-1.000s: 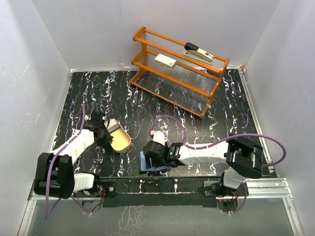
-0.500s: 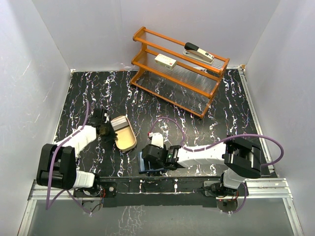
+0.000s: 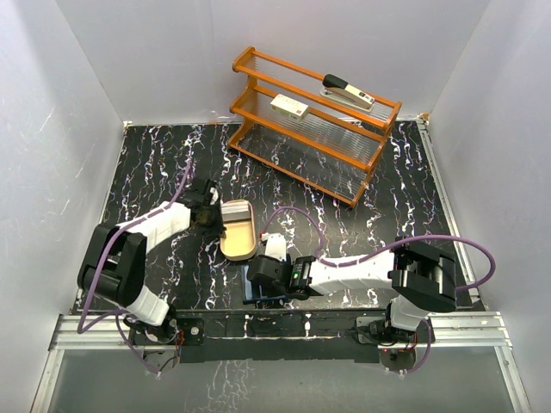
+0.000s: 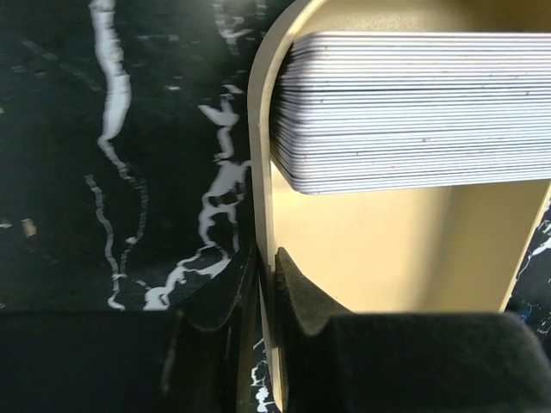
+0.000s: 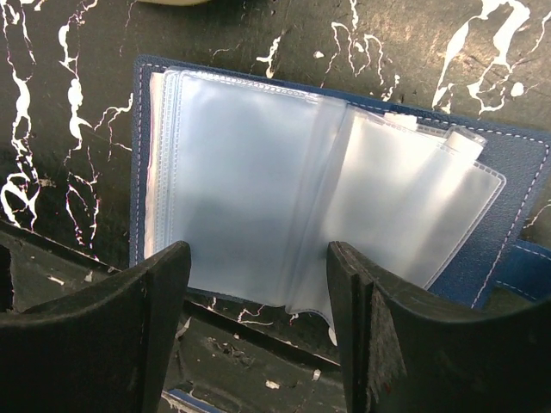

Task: Put the credit cards into the card holder
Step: Move the storage box to the center of the board.

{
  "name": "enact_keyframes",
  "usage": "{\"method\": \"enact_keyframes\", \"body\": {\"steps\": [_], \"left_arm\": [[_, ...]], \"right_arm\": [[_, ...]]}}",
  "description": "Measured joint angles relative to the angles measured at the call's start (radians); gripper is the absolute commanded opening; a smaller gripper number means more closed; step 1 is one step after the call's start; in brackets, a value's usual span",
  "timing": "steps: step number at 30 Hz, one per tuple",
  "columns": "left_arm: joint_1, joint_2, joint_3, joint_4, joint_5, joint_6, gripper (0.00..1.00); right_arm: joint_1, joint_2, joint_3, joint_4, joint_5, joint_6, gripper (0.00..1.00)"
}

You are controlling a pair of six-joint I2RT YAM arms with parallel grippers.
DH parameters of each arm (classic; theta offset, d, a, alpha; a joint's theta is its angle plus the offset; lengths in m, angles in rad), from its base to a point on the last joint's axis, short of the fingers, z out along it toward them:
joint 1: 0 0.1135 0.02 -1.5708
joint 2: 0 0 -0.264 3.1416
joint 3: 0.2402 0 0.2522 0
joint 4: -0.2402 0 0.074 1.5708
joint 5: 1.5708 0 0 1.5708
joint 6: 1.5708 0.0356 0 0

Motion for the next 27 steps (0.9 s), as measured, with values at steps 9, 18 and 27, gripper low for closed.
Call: {"method": "enact_keyframes", "body": {"steps": [9,18,27], "left_arm": [[-0.116,0.088,0.093,-0.011,-0.009,0.043,0.12],[-0.184,0.167,0.173,0.007,-0.011,0.081,0.14],[-0.224,0.187,0.206,0.020,0.010,0.103,0.42]], "right_arm": [[0.008,0.000,0.000,-0.002,0.007,0.008,0.62],[0.022,0.004,0.005,-0.015,0.026,0.039,0.62],[0.028,0.011,0.018,-0.036,0.042,0.071,0.62]]}}
